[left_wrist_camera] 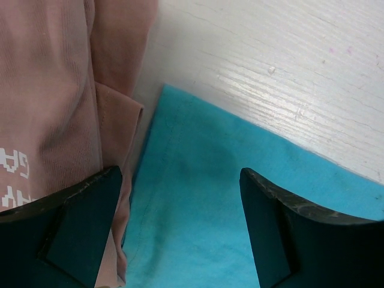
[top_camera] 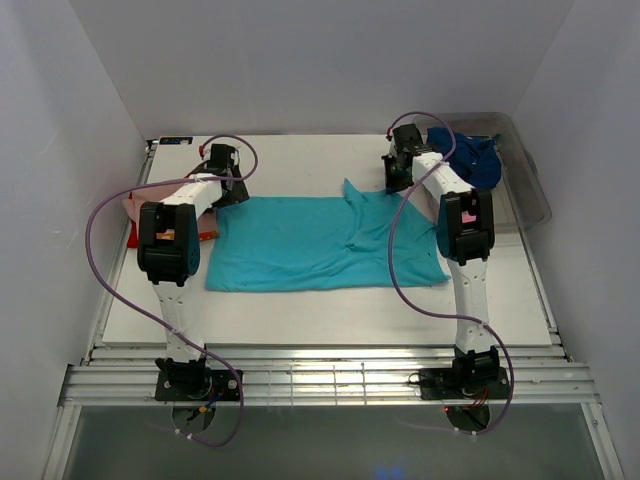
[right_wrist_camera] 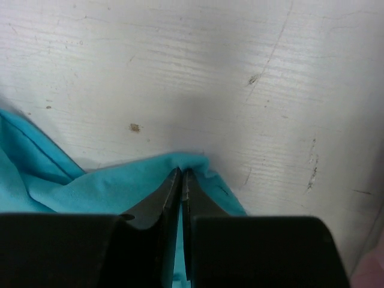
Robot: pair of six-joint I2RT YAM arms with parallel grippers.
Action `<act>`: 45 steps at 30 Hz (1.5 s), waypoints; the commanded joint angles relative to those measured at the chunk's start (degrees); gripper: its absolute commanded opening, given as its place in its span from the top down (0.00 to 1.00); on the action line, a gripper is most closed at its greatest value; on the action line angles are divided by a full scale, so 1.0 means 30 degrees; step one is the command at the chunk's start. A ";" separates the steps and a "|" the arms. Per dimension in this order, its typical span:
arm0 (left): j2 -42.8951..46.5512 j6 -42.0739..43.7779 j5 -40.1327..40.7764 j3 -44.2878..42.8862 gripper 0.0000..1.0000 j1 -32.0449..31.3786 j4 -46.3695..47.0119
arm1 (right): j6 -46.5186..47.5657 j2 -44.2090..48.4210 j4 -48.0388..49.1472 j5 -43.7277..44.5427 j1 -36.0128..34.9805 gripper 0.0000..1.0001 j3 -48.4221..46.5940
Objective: Fold and stack the t-shirts
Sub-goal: Grap the side of the flattened tshirt furthest away from the robot with both arms
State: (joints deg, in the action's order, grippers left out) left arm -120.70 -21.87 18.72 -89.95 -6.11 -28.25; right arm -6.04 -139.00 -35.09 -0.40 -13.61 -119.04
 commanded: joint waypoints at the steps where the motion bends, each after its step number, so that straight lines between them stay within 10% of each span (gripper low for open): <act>1: 0.0333 -0.0240 -0.0205 -0.0338 0.10 0.0161 0.0100 | -0.0095 -0.0339 0.1000 0.1124 -0.0064 0.92 0.0510; 18: 0.0626 -0.0562 -0.0703 -0.0075 0.10 0.0425 0.0100 | 0.0491 0.1745 0.2294 0.3271 -0.0035 0.92 0.0041; 25: 0.0596 -0.0591 -0.0761 -0.0162 0.10 0.0483 0.0100 | 0.0520 0.1129 0.1999 0.2889 -0.0035 0.66 0.0718; 45: 0.1241 -0.0797 -0.1084 0.0745 0.10 0.0513 0.0071 | -0.0476 -0.0686 0.3670 0.1512 -0.0035 0.58 -0.0954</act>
State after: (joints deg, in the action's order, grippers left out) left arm -120.64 -23.88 15.99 -88.31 -4.99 -28.23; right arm -6.68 -138.26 -25.02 5.76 -13.89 -120.66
